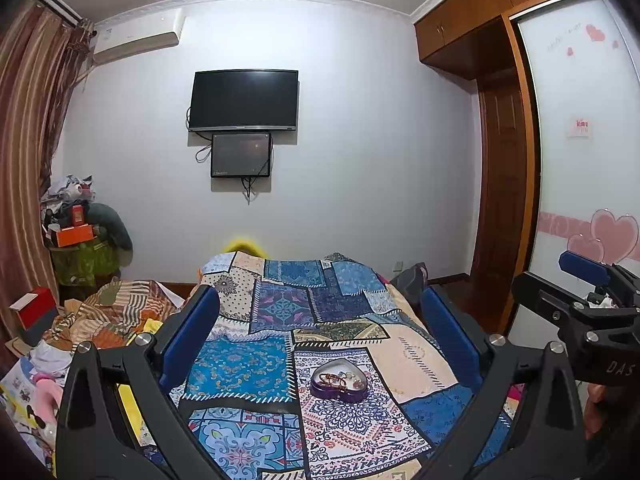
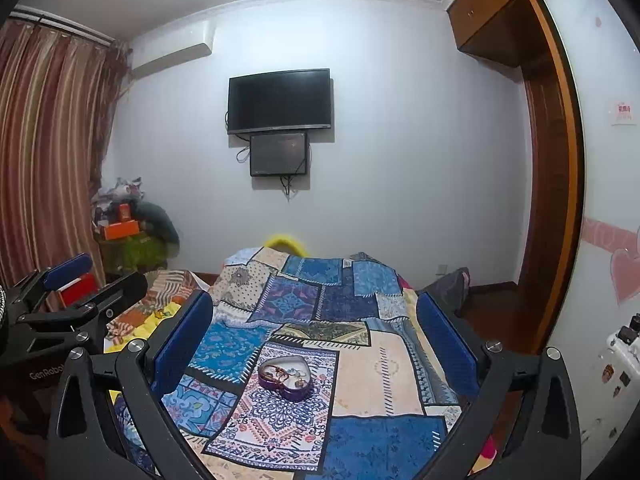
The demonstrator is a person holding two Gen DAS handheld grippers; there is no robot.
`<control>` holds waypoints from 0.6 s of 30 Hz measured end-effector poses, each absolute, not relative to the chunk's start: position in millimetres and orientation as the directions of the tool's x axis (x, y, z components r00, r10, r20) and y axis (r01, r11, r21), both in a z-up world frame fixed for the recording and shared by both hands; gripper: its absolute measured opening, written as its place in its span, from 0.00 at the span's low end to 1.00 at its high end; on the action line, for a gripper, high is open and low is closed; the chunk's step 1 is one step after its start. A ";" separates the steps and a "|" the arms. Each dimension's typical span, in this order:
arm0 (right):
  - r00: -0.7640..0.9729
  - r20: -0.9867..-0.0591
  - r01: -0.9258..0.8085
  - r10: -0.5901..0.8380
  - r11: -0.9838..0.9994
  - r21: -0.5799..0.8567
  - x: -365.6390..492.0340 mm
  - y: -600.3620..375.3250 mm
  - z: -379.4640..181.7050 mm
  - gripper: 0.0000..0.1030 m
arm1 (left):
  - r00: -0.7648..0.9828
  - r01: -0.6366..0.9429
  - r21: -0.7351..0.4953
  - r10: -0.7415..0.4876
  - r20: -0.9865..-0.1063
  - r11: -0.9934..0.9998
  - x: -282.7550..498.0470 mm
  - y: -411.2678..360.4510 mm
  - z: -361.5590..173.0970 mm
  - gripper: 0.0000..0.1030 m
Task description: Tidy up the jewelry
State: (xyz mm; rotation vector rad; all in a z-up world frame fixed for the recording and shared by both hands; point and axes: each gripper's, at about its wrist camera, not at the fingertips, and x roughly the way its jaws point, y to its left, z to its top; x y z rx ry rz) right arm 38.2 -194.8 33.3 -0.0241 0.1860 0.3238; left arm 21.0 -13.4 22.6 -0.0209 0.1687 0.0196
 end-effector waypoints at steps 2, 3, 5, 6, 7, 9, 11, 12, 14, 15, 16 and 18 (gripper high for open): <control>0.931 -0.187 -0.318 0.314 0.948 0.010 38.0 -196.2 34.3 0.98 | 0.985 -0.020 -0.020 0.017 -0.169 1.000 21.1 -14.0 23.2 0.99; 0.930 -0.188 -0.318 0.314 0.948 0.011 38.2 -196.4 34.6 0.98 | 0.985 -0.020 -0.020 0.016 -0.170 1.000 21.1 -14.0 23.4 0.99; 0.931 -0.189 -0.316 0.313 0.949 0.011 37.6 -196.8 35.5 0.98 | 0.985 -0.021 -0.020 0.017 -0.170 1.000 21.4 -14.2 23.9 0.99; 0.931 -0.190 -0.317 0.313 0.948 0.010 38.7 -196.9 35.8 0.98 | 0.985 -0.020 -0.021 0.016 -0.170 1.000 21.4 -14.2 24.1 0.99; 0.931 -0.190 -0.317 0.313 0.948 0.010 38.5 -196.9 36.0 0.98 | 0.985 -0.019 -0.021 0.016 -0.171 1.000 21.4 -14.2 24.2 0.99; 0.931 -0.192 -0.316 0.311 0.949 0.006 38.0 -197.1 36.5 0.98 | 0.985 -0.016 -0.022 0.012 -0.172 1.000 21.9 -15.4 24.2 0.99; 0.931 -0.193 -0.314 0.309 0.949 0.001 38.5 -197.0 36.4 0.98 | 0.985 -0.010 -0.025 0.005 -0.175 1.000 23.2 -16.0 24.1 0.99; 0.932 -0.194 -0.314 0.308 0.949 -0.002 38.7 -197.0 36.6 0.98 | 0.985 -0.005 -0.027 0.000 -0.175 1.000 23.0 -16.1 24.2 0.99; 0.932 -0.196 -0.312 0.305 0.950 -0.004 39.2 -197.1 37.0 0.98 | 0.984 -0.005 -0.029 -0.001 -0.176 1.000 23.1 -16.5 23.1 0.99; 0.931 -0.198 -0.312 0.305 0.950 -0.005 39.3 -197.4 37.4 0.98 | 0.984 -0.005 -0.030 0.000 -0.176 1.000 22.9 -16.7 23.1 0.99; 0.931 -0.199 -0.312 0.305 0.950 -0.005 39.0 -197.8 37.3 0.98 | 0.984 -0.005 -0.030 0.000 -0.178 1.000 23.4 -16.6 23.1 0.99; 0.931 -0.199 -0.313 0.306 0.950 -0.004 39.3 -197.7 37.4 0.98 | 0.984 -0.006 -0.033 0.000 -0.180 0.999 24.3 -16.0 23.1 0.99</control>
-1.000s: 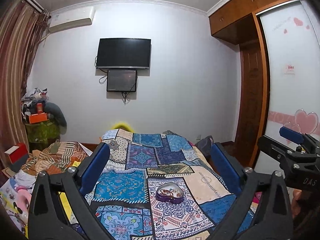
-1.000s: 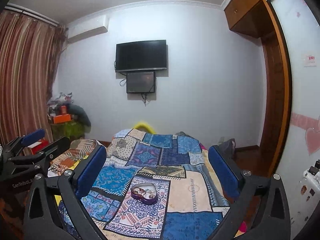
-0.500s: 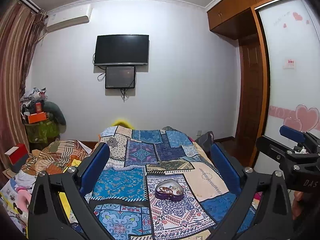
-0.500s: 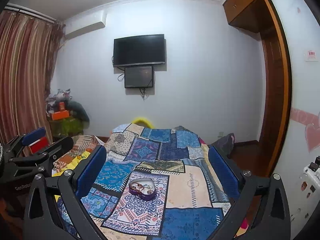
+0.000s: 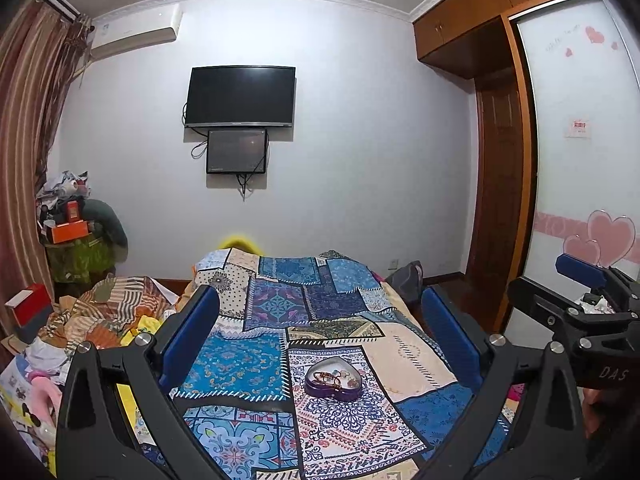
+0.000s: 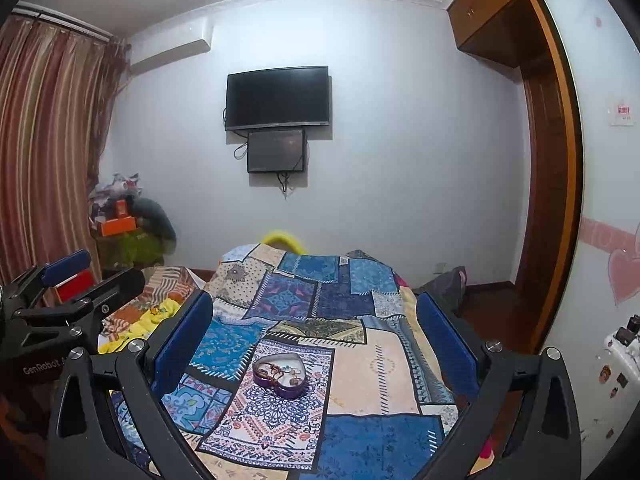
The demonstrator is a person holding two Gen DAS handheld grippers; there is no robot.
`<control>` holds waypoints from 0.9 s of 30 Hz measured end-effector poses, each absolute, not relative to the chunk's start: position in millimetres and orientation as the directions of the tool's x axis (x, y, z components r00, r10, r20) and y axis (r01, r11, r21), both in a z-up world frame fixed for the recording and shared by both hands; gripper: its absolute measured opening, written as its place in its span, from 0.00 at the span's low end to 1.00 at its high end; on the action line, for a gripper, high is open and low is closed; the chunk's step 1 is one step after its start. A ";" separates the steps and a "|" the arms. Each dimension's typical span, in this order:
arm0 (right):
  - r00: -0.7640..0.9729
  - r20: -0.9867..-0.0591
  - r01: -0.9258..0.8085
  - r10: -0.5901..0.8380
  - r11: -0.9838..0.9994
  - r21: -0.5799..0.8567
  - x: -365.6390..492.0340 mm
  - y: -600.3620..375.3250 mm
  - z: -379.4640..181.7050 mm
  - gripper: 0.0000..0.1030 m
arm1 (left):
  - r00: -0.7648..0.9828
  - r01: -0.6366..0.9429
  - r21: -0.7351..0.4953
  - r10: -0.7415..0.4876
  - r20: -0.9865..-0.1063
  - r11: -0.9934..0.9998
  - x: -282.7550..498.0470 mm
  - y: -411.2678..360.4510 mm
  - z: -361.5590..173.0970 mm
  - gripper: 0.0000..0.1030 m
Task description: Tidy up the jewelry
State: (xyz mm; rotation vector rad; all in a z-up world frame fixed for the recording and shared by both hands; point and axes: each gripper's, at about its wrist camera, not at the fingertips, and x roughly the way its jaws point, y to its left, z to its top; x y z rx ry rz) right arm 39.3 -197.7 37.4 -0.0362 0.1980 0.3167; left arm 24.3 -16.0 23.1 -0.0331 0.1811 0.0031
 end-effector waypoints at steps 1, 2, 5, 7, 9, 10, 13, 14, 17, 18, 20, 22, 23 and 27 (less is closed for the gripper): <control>0.931 -0.201 -0.313 0.306 0.950 -0.005 39.4 -198.1 37.7 0.98 | 0.983 -0.006 -0.034 -0.001 -0.182 0.999 24.5 -16.1 23.1 0.99; 0.930 -0.202 -0.313 0.306 0.950 -0.004 39.2 -197.8 37.4 0.98 | 0.983 -0.005 -0.036 -0.002 -0.183 0.999 24.8 -15.4 22.9 0.99; 0.927 -0.209 -0.316 0.310 0.949 0.005 39.1 -198.7 37.5 0.98 | 0.982 -0.004 -0.040 -0.003 -0.187 0.999 25.0 -13.9 22.9 0.99; 0.927 -0.211 -0.316 0.310 0.949 0.006 39.9 -197.9 37.7 0.98 | 0.981 -0.003 -0.045 -0.006 -0.191 0.999 25.6 -12.9 22.7 0.99; 0.928 -0.211 -0.314 0.308 0.949 0.005 39.8 -198.0 37.7 0.98 | 0.980 0.001 -0.051 -0.011 -0.196 0.999 26.4 -12.1 22.6 0.99; 0.927 -0.212 -0.314 0.308 0.949 0.004 40.3 -197.7 37.5 0.98 | 0.980 0.002 -0.053 -0.012 -0.198 0.999 26.8 -12.0 22.3 0.99; 0.927 -0.214 -0.314 0.307 0.949 0.002 41.2 -197.3 38.8 0.98 | 0.980 -0.002 -0.056 -0.010 -0.201 0.998 27.4 -11.4 21.8 0.99; 0.927 -0.215 -0.314 0.307 0.949 0.002 41.3 -196.7 39.0 0.98 | 0.980 -0.002 -0.057 -0.010 -0.201 0.998 27.2 -10.6 21.9 0.99; 0.927 -0.215 -0.314 0.307 0.950 0.002 41.5 -196.6 39.4 0.98 | 0.979 -0.002 -0.058 -0.010 -0.204 0.998 27.8 -10.3 21.5 0.99; 0.927 -0.214 -0.314 0.307 0.949 0.003 41.2 -196.8 38.6 0.98 | 0.979 -0.001 -0.059 -0.011 -0.204 0.998 27.6 -10.3 21.1 0.99; 0.927 -0.214 -0.314 0.307 0.950 0.003 41.2 -196.8 38.7 0.98 | 0.978 0.002 -0.061 -0.014 -0.206 0.998 27.7 -10.3 20.3 0.99; 0.927 -0.214 -0.314 0.307 0.950 0.003 41.3 -196.6 39.2 0.98 | 0.978 0.002 -0.066 -0.016 -0.209 0.998 28.1 -9.9 19.8 0.99; 0.927 -0.213 -0.314 0.307 0.949 0.002 41.2 -196.8 38.8 0.98 | 0.977 0.004 -0.067 -0.018 -0.211 0.998 28.4 -9.8 19.1 0.99; 0.929 -0.214 -0.311 0.303 0.950 -0.002 41.1 -196.6 38.5 0.98 | 0.977 0.011 -0.066 -0.025 -0.211 0.998 28.2 -10.0 18.1 0.99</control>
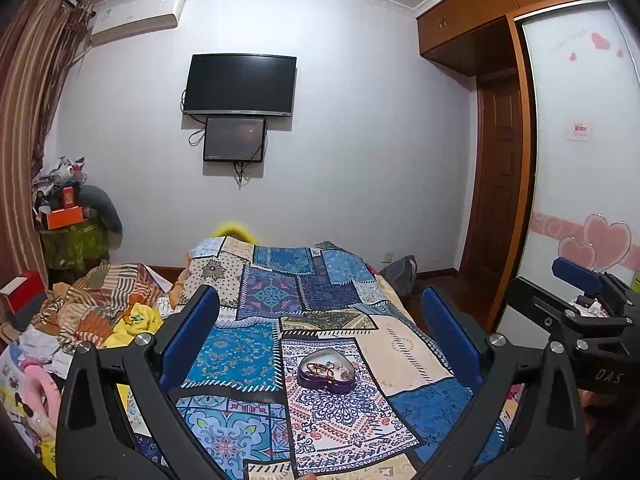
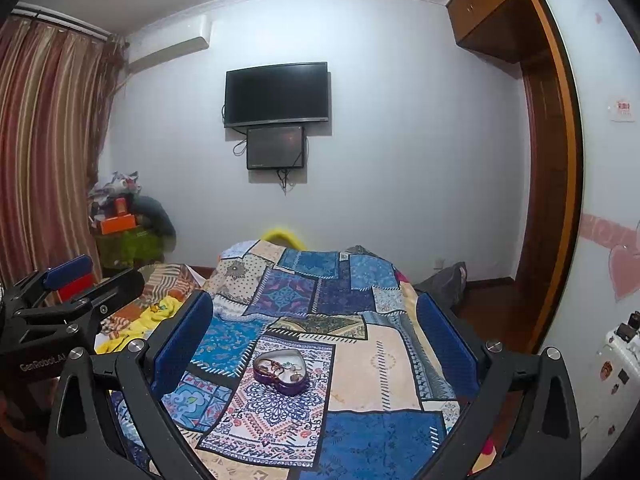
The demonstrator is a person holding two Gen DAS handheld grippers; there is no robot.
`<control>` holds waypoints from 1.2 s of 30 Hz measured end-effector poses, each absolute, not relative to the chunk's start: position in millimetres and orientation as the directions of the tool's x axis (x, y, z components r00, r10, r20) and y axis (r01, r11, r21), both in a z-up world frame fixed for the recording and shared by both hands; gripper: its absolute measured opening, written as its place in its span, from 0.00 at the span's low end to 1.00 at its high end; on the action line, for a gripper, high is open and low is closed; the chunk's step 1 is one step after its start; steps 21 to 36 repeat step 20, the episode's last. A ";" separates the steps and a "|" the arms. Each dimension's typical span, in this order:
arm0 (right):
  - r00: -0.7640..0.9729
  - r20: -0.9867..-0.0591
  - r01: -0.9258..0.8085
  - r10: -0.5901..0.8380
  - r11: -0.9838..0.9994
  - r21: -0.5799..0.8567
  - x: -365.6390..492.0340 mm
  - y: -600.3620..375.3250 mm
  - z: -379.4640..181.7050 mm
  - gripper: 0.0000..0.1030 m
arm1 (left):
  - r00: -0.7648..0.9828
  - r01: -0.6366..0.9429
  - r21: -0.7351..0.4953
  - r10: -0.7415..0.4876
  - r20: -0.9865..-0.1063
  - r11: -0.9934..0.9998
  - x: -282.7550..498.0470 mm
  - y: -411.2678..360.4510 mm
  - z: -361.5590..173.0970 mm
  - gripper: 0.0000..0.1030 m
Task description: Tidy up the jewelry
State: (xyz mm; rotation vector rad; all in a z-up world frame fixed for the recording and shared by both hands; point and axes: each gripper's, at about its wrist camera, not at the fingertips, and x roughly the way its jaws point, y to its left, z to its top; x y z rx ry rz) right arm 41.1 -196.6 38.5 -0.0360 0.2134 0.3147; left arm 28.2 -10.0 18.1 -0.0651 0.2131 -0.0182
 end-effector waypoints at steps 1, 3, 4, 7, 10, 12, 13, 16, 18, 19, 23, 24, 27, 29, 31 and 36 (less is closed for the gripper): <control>0.929 -0.214 -0.310 0.303 0.951 -0.002 41.4 -196.6 38.6 0.98 | 0.977 0.013 -0.066 -0.027 -0.211 0.998 28.5 -10.1 18.0 0.99; 0.928 -0.216 -0.310 0.303 0.951 0.000 42.1 -196.8 38.5 0.98 | 0.976 0.018 -0.070 -0.033 -0.215 0.997 29.0 -9.6 17.7 0.99; 0.928 -0.217 -0.310 0.303 0.951 0.001 41.8 -196.9 38.5 0.98 | 0.976 0.020 -0.071 -0.035 -0.216 0.997 29.0 -9.4 17.5 0.99; 0.929 -0.218 -0.307 0.300 0.952 0.003 42.1 -196.9 38.1 0.98 | 0.975 0.021 -0.070 -0.035 -0.218 0.997 29.2 -9.3 17.3 0.99; 0.929 -0.221 -0.305 0.298 0.952 0.003 43.1 -196.6 37.4 0.98 | 0.974 0.020 -0.070 -0.035 -0.222 0.997 29.8 -8.7 17.4 0.99; 0.929 -0.223 -0.302 0.295 0.953 0.003 44.5 -195.2 37.5 0.98 | 0.973 0.018 -0.070 -0.034 -0.229 0.997 31.6 -8.5 16.6 0.99; 0.929 -0.225 -0.301 0.294 0.954 0.004 45.2 -194.9 37.1 0.98 | 0.972 0.019 -0.069 -0.034 -0.230 0.997 32.5 -8.7 15.9 0.99; 0.928 -0.230 -0.300 0.293 0.954 0.007 46.8 -194.6 34.9 0.98 | 0.971 0.020 -0.068 -0.036 -0.237 0.998 35.9 -9.5 14.4 0.99; 0.927 -0.233 -0.299 0.292 0.954 0.008 48.3 -193.7 33.9 0.98 | 0.970 0.022 -0.067 -0.038 -0.241 0.998 38.1 -9.3 13.2 0.99; 0.927 -0.236 -0.299 0.292 0.954 0.009 49.1 -193.3 33.4 0.98 | 0.969 0.024 -0.067 -0.039 -0.243 0.997 39.5 -9.3 12.2 0.99; 0.926 -0.237 -0.299 0.292 0.954 0.009 50.3 -193.1 33.5 0.98 | 0.969 0.024 -0.067 -0.040 -0.245 0.997 40.7 -9.2 11.0 0.99; 0.926 -0.237 -0.299 0.292 0.954 0.009 50.3 -193.1 33.5 0.98 | 0.969 0.024 -0.067 -0.040 -0.245 0.997 40.7 -9.2 11.0 0.99; 0.926 -0.237 -0.299 0.292 0.954 0.009 50.3 -193.1 33.5 0.98 | 0.969 0.024 -0.067 -0.040 -0.245 0.997 40.7 -9.2 11.0 0.99; 0.926 -0.237 -0.299 0.292 0.954 0.009 50.3 -193.1 33.5 0.98 | 0.969 0.024 -0.067 -0.040 -0.245 0.997 40.7 -9.2 11.0 0.99; 0.926 -0.237 -0.299 0.292 0.954 0.009 50.3 -193.1 33.5 0.98 | 0.969 0.024 -0.067 -0.040 -0.245 0.997 40.7 -9.2 11.0 0.99; 0.926 -0.237 -0.299 0.292 0.954 0.009 50.3 -193.1 33.5 0.98 | 0.969 0.024 -0.067 -0.040 -0.245 0.997 40.7 -9.2 11.0 0.99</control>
